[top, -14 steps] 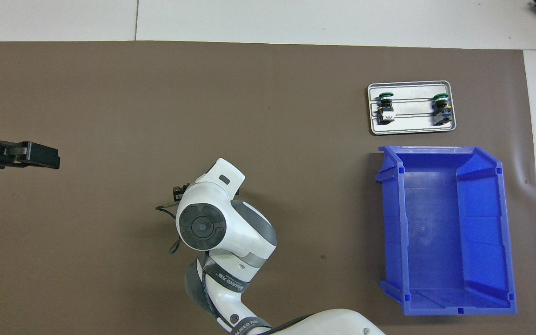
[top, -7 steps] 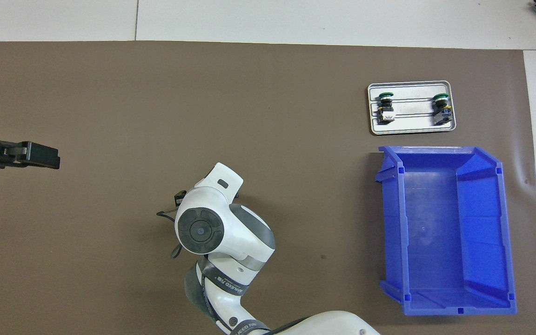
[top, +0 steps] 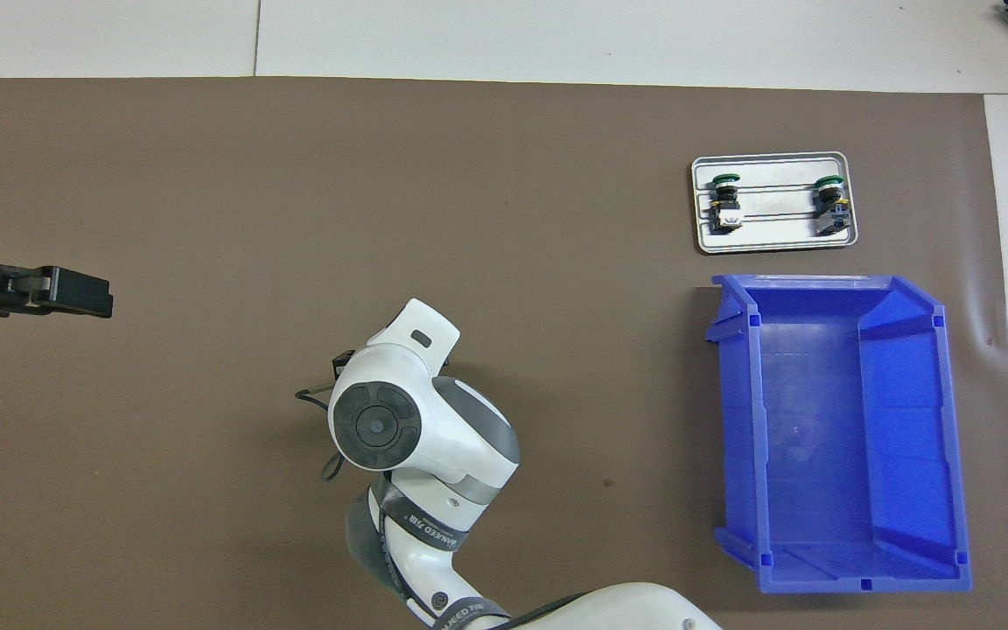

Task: Place and press button with both arms
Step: 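Grasp the upright green-capped button with the right gripper, then carry the held button over the blue bin with the right gripper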

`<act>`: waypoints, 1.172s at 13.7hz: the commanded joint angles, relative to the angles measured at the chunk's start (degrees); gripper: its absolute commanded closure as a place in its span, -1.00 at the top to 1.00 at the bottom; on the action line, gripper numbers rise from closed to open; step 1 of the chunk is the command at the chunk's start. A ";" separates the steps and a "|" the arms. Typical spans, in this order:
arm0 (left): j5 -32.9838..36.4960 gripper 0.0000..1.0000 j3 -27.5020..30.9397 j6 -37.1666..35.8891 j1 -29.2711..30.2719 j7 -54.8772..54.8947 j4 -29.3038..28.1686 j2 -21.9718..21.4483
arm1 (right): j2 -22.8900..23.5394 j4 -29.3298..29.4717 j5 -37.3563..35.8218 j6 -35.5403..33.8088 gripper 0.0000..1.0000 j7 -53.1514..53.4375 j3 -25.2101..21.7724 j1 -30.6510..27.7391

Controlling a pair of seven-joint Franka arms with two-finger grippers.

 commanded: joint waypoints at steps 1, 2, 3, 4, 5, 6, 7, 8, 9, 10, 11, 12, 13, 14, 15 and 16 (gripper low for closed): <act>0.20 1.00 -0.33 -0.11 0.53 -0.04 -0.66 -0.64 | -3.77 0.81 -0.70 -4.67 -1.00 -0.06 -0.75 -3.55; 0.20 1.00 -0.33 -0.02 0.53 -0.04 -0.66 -0.64 | -6.49 0.81 -0.88 -8.61 -1.00 -0.93 -0.75 -6.01; 0.20 1.00 -0.33 -0.11 0.53 -0.04 -0.66 -0.64 | -8.60 0.81 -1.05 -11.60 -1.00 -1.55 -0.75 -8.03; 0.20 1.00 -0.33 -0.02 0.53 -0.04 -0.66 -0.64 | -10.54 0.72 -1.14 -14.42 -1.00 -3.21 -0.84 -10.14; 0.20 1.00 -0.33 -0.02 0.53 -0.04 -0.66 -0.64 | -12.38 0.72 -1.14 -16.88 -1.00 -6.18 -0.75 -12.95; 0.20 1.00 -0.33 -0.02 0.53 -0.04 -0.66 -0.64 | -14.06 0.72 -1.06 -18.82 -1.00 -10.39 -0.75 -16.28; 0.20 1.00 -0.33 -0.11 0.53 -0.04 -0.66 -0.64 | -15.29 0.72 -0.45 -20.06 -1.00 -14.43 -0.66 -19.53; 0.20 1.00 -0.33 -0.11 0.53 -0.04 -0.66 -0.64 | -16.43 0.63 -0.09 -21.12 -1.00 -18.39 -0.66 -22.61; 0.20 1.00 -0.33 -0.11 0.53 -0.04 -0.66 -0.64 | -17.49 0.55 -0.09 -22.61 -1.00 -21.82 -0.66 -25.51; 0.20 1.00 -0.33 -0.11 0.53 -0.04 -0.66 -0.64 | -18.54 0.11 0.00 -24.01 -1.00 -25.42 -0.57 -28.50; 0.20 1.00 -0.33 -0.02 0.53 -0.04 -0.66 -0.64 | -19.51 -0.42 0.00 -25.25 -1.00 -29.20 -0.66 -31.49; 0.20 1.00 -0.33 -0.11 0.53 -0.04 -0.66 -0.64 | -19.87 -1.21 0.00 -26.30 -1.00 -32.63 -0.57 -34.48; 0.20 1.00 -0.33 -0.11 0.53 -0.04 -0.66 -0.64 | -20.57 -2.95 0.00 -26.05 -1.00 -35.62 -0.57 -37.29; 0.20 1.00 -0.33 -0.02 0.53 -0.04 -0.66 -0.64 | -21.80 -5.76 0.09 -25.44 -1.00 -37.65 -0.57 -39.32; 0.20 1.00 -0.33 -0.11 0.53 -0.04 -0.66 -0.64 | -23.37 -9.26 1.22 -24.74 -1.00 -38.63 -0.57 -40.73; 0.20 1.00 -0.33 -0.11 0.53 -0.04 -0.66 -0.64 | -24.87 -13.30 2.62 -22.56 -1.00 -38.82 -0.66 -41.97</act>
